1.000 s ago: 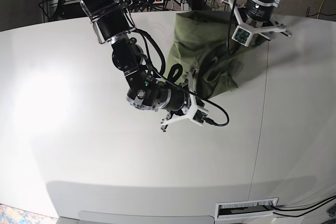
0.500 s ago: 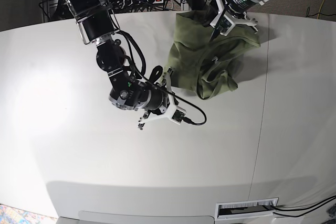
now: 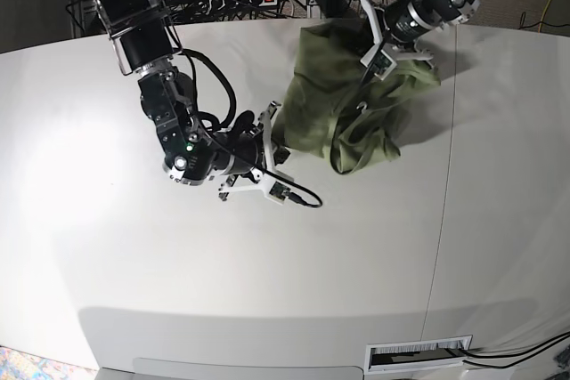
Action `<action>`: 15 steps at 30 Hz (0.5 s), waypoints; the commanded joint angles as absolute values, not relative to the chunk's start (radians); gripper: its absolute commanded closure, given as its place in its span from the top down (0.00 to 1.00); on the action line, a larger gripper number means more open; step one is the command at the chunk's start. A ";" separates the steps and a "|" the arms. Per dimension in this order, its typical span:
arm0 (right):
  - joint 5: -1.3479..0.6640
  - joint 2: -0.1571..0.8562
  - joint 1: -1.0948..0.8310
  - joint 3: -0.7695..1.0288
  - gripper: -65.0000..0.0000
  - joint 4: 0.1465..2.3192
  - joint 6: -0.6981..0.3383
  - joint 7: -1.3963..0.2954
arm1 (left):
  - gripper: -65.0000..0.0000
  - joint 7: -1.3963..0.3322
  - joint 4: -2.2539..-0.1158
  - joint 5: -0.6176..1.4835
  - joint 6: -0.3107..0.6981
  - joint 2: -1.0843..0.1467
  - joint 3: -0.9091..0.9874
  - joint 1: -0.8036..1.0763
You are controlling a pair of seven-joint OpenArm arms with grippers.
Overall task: Fold the T-shirt properly
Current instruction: 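Drag the bundle with the left gripper away from the right gripper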
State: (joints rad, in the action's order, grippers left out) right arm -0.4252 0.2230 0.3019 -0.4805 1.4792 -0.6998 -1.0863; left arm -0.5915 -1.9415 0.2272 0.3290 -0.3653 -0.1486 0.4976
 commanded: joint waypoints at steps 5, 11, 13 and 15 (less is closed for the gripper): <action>-0.511 0.247 0.320 -0.474 0.00 1.498 -0.698 -1.097 | 0.00 -0.619 -1.918 0.093 0.315 -0.375 -0.118 0.487; -0.592 0.247 0.291 -0.474 0.00 1.498 -0.698 -1.131 | 0.00 -0.562 -1.870 0.082 0.316 -0.440 -0.004 0.482; -0.619 0.247 0.278 -0.474 0.00 1.498 -0.698 -1.134 | 0.00 -0.542 -1.850 0.082 0.316 -0.471 0.037 0.481; -0.649 0.247 0.266 -0.478 0.00 1.499 -0.698 -1.134 | 0.00 -0.513 -1.827 0.083 0.316 -0.500 0.071 0.480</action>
